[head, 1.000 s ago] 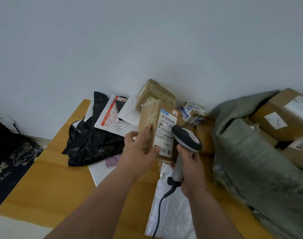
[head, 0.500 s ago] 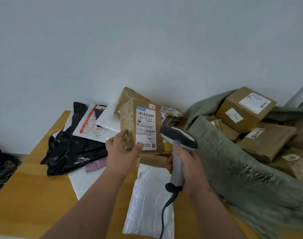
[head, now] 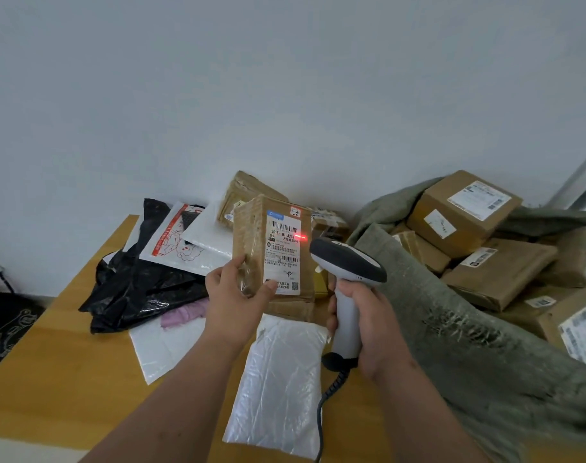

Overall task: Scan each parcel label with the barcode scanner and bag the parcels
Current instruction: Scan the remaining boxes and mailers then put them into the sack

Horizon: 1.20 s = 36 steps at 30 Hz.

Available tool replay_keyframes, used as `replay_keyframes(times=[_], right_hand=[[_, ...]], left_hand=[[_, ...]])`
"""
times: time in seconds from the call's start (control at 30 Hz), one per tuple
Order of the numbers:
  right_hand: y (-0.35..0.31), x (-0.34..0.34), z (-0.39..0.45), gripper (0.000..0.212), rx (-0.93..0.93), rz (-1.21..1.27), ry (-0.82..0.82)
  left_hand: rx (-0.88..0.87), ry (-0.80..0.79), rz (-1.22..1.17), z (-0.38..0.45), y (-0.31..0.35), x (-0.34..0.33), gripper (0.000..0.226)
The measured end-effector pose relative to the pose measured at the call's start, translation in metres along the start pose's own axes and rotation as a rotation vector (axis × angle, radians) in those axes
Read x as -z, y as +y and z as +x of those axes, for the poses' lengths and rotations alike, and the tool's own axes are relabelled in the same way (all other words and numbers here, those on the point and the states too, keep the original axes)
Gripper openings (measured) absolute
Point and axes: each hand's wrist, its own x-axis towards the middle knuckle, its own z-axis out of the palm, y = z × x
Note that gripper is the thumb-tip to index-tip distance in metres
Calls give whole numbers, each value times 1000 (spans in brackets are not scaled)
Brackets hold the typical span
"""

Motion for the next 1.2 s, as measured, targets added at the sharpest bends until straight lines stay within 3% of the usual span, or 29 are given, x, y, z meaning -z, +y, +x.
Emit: replay_keyframes(times=[0.2, 0.4, 0.57, 0.7, 0.8, 1.2], right_hand=[[-5, 7, -7, 39, 22, 43, -43], [-5, 12, -12, 18, 28, 23, -30], [-7, 13, -18, 35, 54, 18, -42], [-6, 11, -23, 31, 61, 35, -18], [-5, 8, -27, 20, 66, 19, 19], [-5, -11, -30, 25, 91, -43, 295]], left_hand=[[-7, 3, -5, -13, 5, -3, 71], [-4, -2, 12, -24, 9, -6, 71], [-12, -12, -11, -32, 12, -5, 70], [-30, -28, -4, -32, 11, -3, 71], [-46, -44, 1, -27, 7, -2, 71], [-261, -81, 57, 0, 17, 8, 68]])
